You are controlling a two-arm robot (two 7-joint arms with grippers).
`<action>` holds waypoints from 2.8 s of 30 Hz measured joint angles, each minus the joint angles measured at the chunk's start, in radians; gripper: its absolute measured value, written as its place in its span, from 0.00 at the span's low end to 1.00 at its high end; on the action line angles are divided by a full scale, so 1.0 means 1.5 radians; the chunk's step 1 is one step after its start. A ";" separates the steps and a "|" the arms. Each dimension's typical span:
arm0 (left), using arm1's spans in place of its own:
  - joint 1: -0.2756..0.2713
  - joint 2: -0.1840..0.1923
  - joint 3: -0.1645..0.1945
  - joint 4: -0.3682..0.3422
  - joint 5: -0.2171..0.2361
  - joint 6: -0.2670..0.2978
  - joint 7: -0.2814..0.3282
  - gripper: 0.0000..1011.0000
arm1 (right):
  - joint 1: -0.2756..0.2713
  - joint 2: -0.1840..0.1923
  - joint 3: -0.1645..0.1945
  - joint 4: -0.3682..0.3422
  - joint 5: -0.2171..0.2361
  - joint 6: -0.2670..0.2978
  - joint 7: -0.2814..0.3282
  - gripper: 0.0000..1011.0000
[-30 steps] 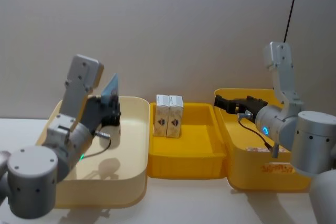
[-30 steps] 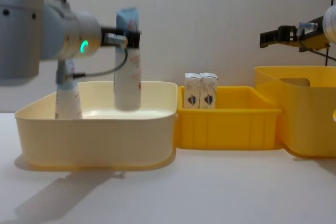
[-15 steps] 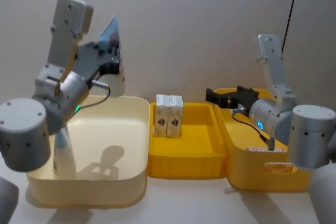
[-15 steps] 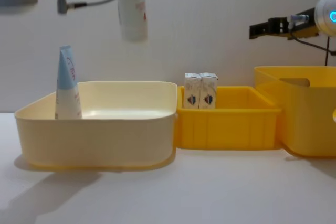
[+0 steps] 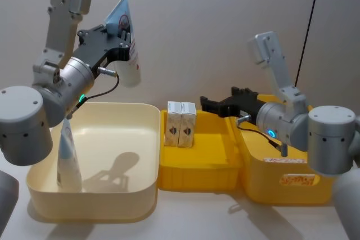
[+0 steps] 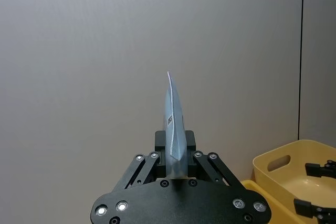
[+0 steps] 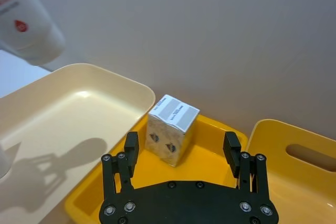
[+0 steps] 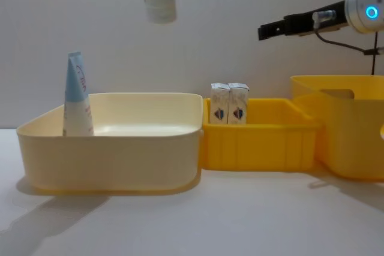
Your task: Bimanual collaborative sorting of washing and personal care products
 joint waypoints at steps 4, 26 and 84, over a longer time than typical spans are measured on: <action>-0.002 -0.003 -0.005 0.006 -0.007 0.000 -0.011 0.19 | 0.007 0.011 -0.018 0.003 0.001 -0.005 0.032 0.99; -0.002 -0.015 -0.017 0.016 -0.019 0.005 -0.040 0.19 | 0.035 0.012 -0.050 0.041 0.028 -0.053 0.097 0.99; 0.012 -0.031 -0.015 0.003 -0.009 0.044 -0.075 0.19 | 0.132 0.005 -0.161 0.125 0.028 -0.035 0.188 0.99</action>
